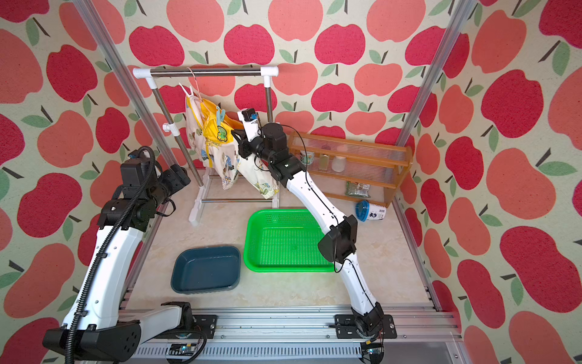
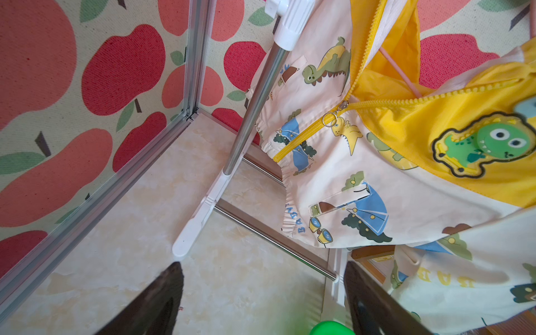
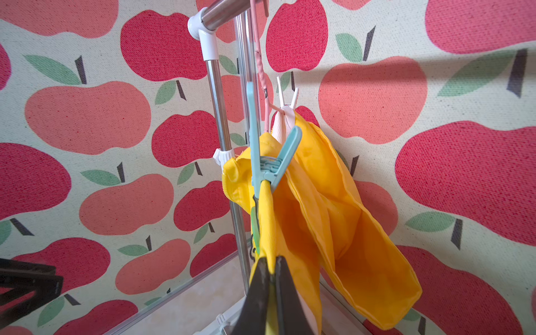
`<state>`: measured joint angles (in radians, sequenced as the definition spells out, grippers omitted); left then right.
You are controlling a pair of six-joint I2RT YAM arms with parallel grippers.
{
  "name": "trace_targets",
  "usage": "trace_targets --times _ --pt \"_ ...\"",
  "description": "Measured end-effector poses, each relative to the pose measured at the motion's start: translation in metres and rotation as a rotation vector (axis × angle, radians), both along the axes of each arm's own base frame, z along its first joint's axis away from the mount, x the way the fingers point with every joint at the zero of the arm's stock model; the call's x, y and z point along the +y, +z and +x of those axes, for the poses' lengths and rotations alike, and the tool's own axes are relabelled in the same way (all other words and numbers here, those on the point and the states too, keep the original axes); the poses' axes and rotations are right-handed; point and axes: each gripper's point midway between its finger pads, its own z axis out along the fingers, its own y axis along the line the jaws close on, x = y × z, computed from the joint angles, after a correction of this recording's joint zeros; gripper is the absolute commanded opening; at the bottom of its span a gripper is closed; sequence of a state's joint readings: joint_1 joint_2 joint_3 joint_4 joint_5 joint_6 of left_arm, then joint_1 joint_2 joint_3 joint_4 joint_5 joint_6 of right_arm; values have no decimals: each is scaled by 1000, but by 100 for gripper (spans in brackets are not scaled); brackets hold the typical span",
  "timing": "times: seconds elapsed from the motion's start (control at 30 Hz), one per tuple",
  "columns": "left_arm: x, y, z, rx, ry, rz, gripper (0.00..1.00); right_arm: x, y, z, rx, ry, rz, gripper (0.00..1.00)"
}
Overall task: Remove the clothespins securing jackets to the hanger
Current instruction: Pick up the hanger from the clothesline.
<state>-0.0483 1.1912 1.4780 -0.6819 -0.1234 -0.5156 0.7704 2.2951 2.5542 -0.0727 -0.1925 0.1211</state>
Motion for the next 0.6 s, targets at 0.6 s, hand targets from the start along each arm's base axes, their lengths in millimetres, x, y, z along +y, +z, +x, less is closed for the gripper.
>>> trace_targets --times 0.6 --pt "-2 -6 -5 5 4 -15 88 -8 37 0 -29 -15 161 0"
